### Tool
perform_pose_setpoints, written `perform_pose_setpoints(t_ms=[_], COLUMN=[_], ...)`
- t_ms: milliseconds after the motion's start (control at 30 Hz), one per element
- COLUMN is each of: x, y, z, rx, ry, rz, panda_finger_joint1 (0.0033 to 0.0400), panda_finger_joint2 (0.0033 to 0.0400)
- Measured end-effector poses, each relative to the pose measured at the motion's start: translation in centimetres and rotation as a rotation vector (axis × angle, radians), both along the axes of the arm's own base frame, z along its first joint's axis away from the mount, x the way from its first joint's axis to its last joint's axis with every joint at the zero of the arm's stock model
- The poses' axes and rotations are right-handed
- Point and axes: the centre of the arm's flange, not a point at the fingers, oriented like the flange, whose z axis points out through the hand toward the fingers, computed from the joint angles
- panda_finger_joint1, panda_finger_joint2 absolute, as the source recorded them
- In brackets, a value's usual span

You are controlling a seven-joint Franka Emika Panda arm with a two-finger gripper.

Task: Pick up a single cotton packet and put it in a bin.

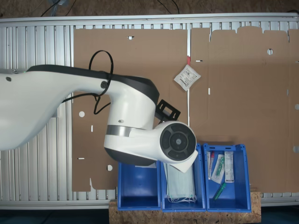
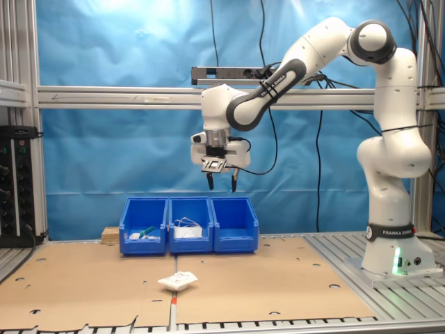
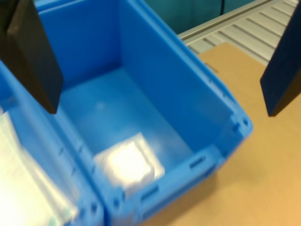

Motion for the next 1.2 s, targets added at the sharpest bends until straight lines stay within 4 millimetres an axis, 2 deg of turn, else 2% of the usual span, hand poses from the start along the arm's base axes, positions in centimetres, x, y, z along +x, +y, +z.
perform_pose_setpoints(t_ms=[267, 500, 867, 1200], x=[2.5, 5.1, 8.7, 9.9], y=[6.5, 11.1, 15.9, 18.8], z=[1.2, 0.9, -2.7, -6.2], rx=[-0.008, -0.028, -0.065, -0.019], ry=[-0.022, -0.02, 0.03, 0.073], rz=[0.134, 0.225, 0.312, 0.304], panda_finger_joint1=[0.04, 0.04, 0.04, 0.04], panda_finger_joint2=[0.04, 0.04, 0.04, 0.04])
